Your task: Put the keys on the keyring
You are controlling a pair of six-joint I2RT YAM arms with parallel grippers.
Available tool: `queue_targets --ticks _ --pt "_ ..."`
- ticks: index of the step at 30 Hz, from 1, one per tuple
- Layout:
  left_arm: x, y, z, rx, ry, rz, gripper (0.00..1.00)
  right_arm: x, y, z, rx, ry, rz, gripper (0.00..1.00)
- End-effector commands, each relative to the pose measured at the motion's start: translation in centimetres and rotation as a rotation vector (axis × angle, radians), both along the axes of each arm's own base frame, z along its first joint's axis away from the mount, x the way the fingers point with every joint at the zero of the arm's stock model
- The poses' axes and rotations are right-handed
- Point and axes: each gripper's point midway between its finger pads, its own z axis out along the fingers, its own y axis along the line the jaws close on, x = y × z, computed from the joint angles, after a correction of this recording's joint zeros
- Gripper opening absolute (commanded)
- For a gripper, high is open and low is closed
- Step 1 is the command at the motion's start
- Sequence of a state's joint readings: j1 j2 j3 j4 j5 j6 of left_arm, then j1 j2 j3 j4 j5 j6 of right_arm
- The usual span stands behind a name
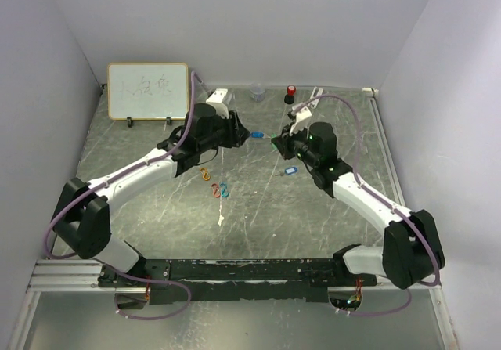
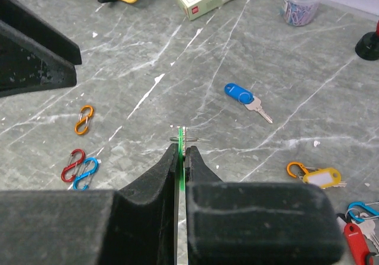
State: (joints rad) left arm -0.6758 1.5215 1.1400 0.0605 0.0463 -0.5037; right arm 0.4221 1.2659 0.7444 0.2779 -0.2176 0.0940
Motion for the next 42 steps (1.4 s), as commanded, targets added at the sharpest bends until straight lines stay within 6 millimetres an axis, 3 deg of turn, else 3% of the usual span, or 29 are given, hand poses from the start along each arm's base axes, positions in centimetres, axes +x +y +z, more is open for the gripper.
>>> queue_targets --ticks 1,8,12,21,31,42 --pt "0.0 1.5 -1.8 0.041 0.036 0.069 0.50 -0.1 0.5 -0.6 -0.066 0.075 0.051 0.00" --pt "-1.3 5.1 -6.2 0.161 0.109 0.175 0.50 -0.5 1.7 -3.5 -0.159 0.304 0.127 0.00" --pt "-2.0 6.8 -7.9 0.213 0.135 0.224 0.50 -0.5 2.4 -5.5 -0.205 0.381 0.123 0.00" --pt "-3.0 10.4 -10.9 0.331 0.178 0.336 0.51 -0.9 5.0 -7.8 -0.307 0.453 0.141 0.00" --pt "-3.7 12.8 -16.0 0.440 0.323 0.474 0.55 -1.2 6.7 -8.2 -0.321 0.445 0.161 0.00" --pt "-3.1 13.0 -18.8 0.426 0.370 0.563 0.55 -1.3 6.6 -8.0 -0.316 0.428 0.160 0.00"
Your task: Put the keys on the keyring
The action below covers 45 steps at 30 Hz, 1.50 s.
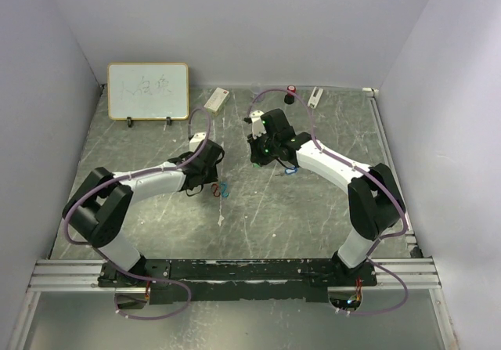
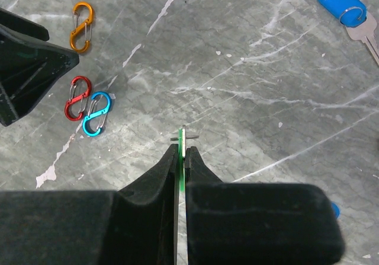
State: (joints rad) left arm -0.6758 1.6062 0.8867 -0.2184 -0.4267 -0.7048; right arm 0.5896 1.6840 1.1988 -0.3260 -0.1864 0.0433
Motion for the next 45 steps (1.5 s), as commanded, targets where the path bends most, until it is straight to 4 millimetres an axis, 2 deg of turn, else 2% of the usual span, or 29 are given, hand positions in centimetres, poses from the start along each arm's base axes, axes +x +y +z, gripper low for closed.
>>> queue_targets --ticks 1,9,28,39,41,45 --pt "0.8 0.3 -0.7 -0.010 -0.011 0.064 0.55 0.3 0.2 0.8 0.009 -0.031 0.001 0.00" --pt "1.7 0.2 -1.8 -0.013 0.000 0.074 0.55 0.4 0.1 0.9 0.005 -0.042 -0.003 0.00" --pt "3.5 1.0 -2.9 0.011 0.006 0.082 0.54 0.5 -0.1 0.8 -0.002 -0.045 -0.010 0.00" --pt "3.2 1.5 -3.5 0.030 0.017 0.085 0.46 0.6 -0.1 0.8 -0.005 -0.047 -0.014 0.00" --pt "3.2 1.5 -3.6 0.033 0.020 0.081 0.41 0.6 -0.1 0.7 -0.005 -0.047 -0.014 0.00" --pt "3.1 1.4 -3.7 0.031 0.022 0.074 0.08 0.7 -0.1 0.8 -0.006 -0.049 -0.016 0.00"
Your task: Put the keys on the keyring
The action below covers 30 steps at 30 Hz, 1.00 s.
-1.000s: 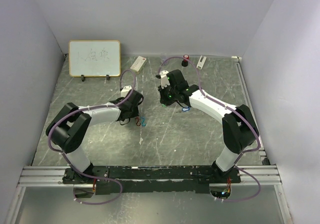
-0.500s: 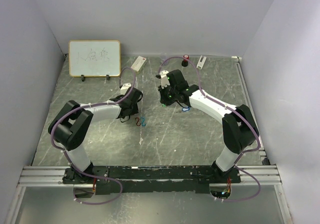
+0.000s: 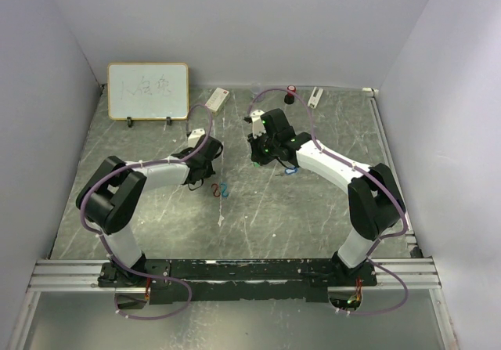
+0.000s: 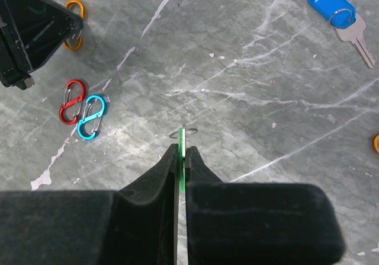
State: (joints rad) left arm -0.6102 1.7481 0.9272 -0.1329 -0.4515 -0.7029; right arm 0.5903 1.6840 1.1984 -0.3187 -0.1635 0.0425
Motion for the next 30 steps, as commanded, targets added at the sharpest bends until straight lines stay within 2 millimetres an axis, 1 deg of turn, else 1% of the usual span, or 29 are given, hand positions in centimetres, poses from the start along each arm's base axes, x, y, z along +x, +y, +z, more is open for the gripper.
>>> queue_targets --ticks 1,5,7,9,12,15,18,22,26,30 --pt "0.0 0.0 -1.0 0.003 0.022 -0.006 0.07 0.3 0.1 0.7 0.004 -0.033 -0.001 0.00" --pt "0.1 -0.1 -0.8 0.001 0.019 -0.010 0.07 0.3 0.1 0.5 0.004 -0.030 0.000 0.00" --pt "0.2 -0.2 -0.5 -0.003 0.012 -0.012 0.07 0.4 0.0 0.4 -0.002 -0.029 -0.002 0.00" --pt "0.4 -0.4 0.2 -0.009 0.001 -0.020 0.07 0.4 -0.1 0.1 -0.014 -0.028 0.001 0.00" --pt "0.8 -1.1 2.8 -0.054 -0.048 -0.049 0.07 0.4 0.0 0.2 -0.015 -0.045 0.011 0.00" --pt "1.0 -2.4 6.3 -0.125 -0.115 -0.103 0.07 0.3 0.0 0.6 -0.011 -0.073 0.020 0.00" --pt "1.0 -4.1 9.7 -0.188 -0.165 -0.179 0.07 0.3 0.2 1.2 -0.005 -0.093 0.024 0.00" --pt "0.4 -6.6 12.5 -0.214 -0.189 -0.262 0.07 0.2 0.7 1.6 -0.005 -0.109 0.029 0.00" --pt "-0.5 -8.9 13.2 -0.241 -0.211 -0.308 0.07 0.0 1.4 1.8 -0.011 -0.114 0.031 0.00" --pt "-1.2 -10.1 13.5 -0.286 -0.244 -0.327 0.07 0.0 1.8 2.2 -0.007 -0.122 0.026 0.00"
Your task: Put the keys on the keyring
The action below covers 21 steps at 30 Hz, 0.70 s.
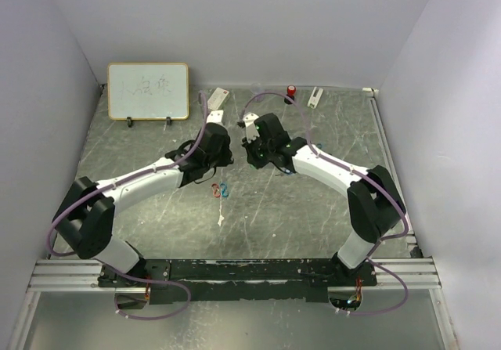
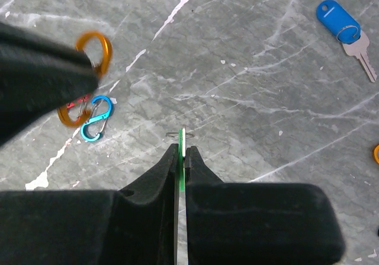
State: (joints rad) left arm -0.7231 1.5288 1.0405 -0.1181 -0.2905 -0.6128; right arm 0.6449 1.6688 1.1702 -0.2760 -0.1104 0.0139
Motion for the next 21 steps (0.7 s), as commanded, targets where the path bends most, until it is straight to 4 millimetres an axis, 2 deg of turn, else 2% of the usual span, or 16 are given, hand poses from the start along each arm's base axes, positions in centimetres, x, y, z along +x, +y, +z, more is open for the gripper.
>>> queue_targets --ticks 1,12,21 --pt "-0.9 -1.6 0.9 -0.065 -0.036 -0.049 0.07 0.7 0.6 2.3 0.026 -0.065 -0.015 0.00" --pt "-1.7 -1.9 2.4 -0.187 -0.105 -0.072 0.07 0.3 1.2 4.8 0.105 -0.113 -0.001 0.00" --pt "-1.7 -2.6 2.5 -0.231 -0.121 -0.089 0.07 0.1 1.4 5.4 0.122 -0.121 0.007 0.00"
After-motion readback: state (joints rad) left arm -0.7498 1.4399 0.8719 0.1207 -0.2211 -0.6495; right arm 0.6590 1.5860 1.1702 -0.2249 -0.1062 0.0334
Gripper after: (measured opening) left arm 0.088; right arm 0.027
